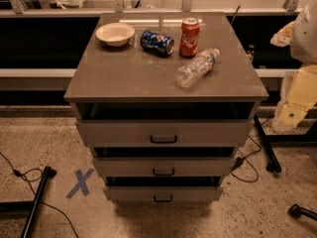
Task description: Open bottom drawer
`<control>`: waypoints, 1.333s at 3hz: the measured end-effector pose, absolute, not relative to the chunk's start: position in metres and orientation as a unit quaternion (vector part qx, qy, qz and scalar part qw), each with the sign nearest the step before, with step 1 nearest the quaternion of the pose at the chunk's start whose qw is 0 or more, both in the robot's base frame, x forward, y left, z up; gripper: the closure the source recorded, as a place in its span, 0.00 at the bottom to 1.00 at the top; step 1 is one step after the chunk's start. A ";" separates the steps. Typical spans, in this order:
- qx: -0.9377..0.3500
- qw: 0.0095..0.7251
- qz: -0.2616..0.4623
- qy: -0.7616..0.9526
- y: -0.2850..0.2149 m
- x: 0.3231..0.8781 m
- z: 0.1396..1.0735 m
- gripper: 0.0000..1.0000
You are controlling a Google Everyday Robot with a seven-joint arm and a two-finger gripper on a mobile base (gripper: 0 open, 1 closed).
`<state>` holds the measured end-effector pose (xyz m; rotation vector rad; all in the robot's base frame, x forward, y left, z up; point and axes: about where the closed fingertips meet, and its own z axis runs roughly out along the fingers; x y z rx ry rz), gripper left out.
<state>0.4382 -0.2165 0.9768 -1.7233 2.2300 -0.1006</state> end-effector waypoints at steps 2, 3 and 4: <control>-0.598 0.184 -0.022 0.780 -0.220 0.442 0.961 0.00; -0.592 0.246 0.040 0.766 -0.226 0.429 0.896 0.00; -0.606 0.275 0.054 0.745 -0.224 0.436 0.891 0.00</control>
Offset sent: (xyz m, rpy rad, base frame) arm 0.0129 -0.0120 -0.0510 0.1586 -0.0484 -0.0054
